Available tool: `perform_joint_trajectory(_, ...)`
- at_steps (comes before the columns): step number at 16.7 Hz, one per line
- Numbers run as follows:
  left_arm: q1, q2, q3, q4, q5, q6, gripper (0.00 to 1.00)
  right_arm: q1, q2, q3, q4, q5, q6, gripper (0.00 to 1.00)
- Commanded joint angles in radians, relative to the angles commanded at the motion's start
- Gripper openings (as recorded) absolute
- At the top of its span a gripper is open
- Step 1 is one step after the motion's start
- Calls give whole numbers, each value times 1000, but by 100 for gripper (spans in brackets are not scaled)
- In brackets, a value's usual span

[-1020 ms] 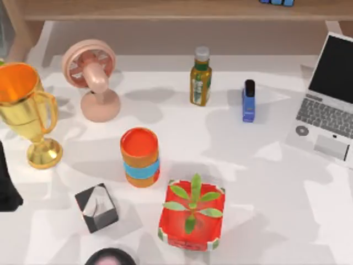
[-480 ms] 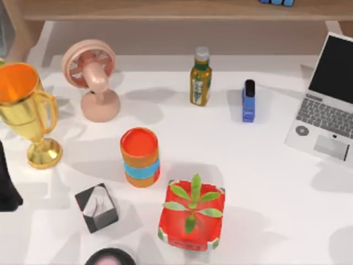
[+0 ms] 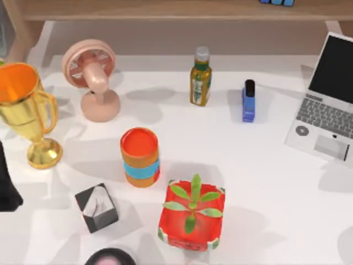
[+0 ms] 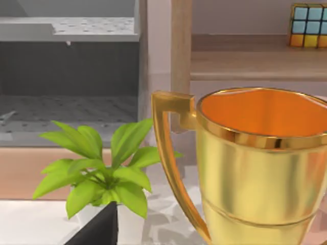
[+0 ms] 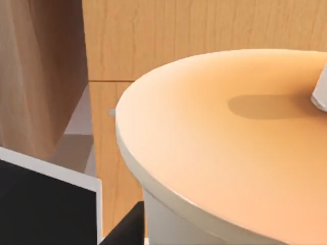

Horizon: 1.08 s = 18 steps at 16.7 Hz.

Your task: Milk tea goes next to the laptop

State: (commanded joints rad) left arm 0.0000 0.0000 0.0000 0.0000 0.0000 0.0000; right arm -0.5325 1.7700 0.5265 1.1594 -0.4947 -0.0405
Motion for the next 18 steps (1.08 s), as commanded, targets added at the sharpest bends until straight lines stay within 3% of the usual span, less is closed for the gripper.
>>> perform_joint_trajectory(9, 0, 0, 0, 0, 0, 0, 100, -62, -15, -72, 109, -40, -2, 0)
perform_joint_trajectory(18, 0, 0, 0, 0, 0, 0, 100, -12, 128, -15, 172, -6, -5, 0)
